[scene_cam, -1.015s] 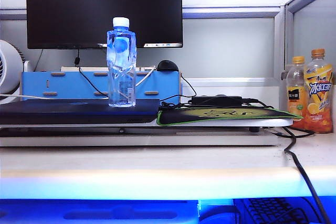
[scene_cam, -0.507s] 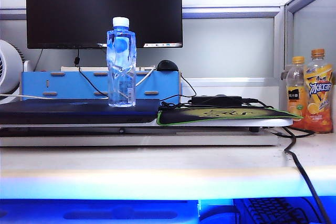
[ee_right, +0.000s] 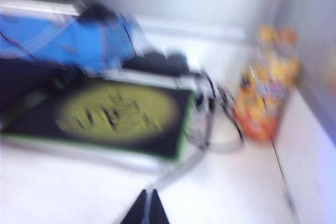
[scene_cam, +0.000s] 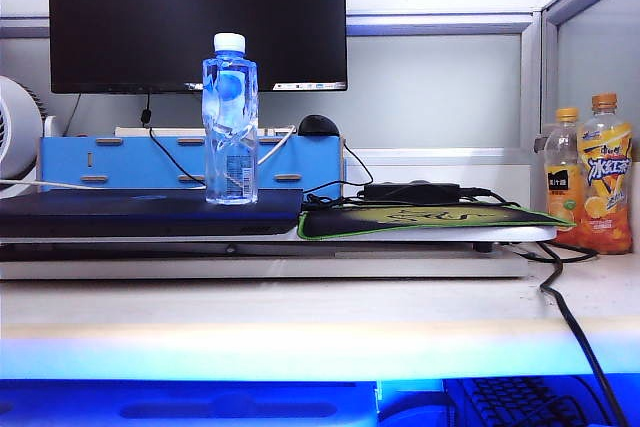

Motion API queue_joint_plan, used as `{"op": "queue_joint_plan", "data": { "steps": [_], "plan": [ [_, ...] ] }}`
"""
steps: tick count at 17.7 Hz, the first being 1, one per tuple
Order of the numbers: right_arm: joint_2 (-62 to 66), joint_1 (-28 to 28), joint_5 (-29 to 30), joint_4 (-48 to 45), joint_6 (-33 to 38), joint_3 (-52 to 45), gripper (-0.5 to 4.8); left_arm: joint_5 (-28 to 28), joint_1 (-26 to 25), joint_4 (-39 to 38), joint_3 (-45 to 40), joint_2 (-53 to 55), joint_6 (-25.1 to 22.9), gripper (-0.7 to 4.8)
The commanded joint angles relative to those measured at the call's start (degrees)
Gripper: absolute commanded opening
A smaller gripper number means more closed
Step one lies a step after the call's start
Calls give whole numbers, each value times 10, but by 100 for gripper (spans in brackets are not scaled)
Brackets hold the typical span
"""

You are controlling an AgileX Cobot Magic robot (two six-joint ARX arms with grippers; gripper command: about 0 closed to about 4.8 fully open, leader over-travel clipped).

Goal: Pick up the mineral water bottle and place it on the laptop.

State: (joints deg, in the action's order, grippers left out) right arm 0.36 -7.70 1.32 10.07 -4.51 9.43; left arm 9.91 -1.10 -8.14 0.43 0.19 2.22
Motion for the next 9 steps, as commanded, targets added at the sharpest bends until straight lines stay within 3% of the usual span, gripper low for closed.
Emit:
{"op": "queue_joint_plan", "data": {
  "steps": [1, 9],
  "plan": [
    [-1, 24, 2, 10, 5, -19, -5, 4, 0, -3, 0, -1, -1, -2],
    [2, 31, 5, 54, 22, -71, -5, 4, 0, -3, 0, -1, -1, -2]
  ]
}}
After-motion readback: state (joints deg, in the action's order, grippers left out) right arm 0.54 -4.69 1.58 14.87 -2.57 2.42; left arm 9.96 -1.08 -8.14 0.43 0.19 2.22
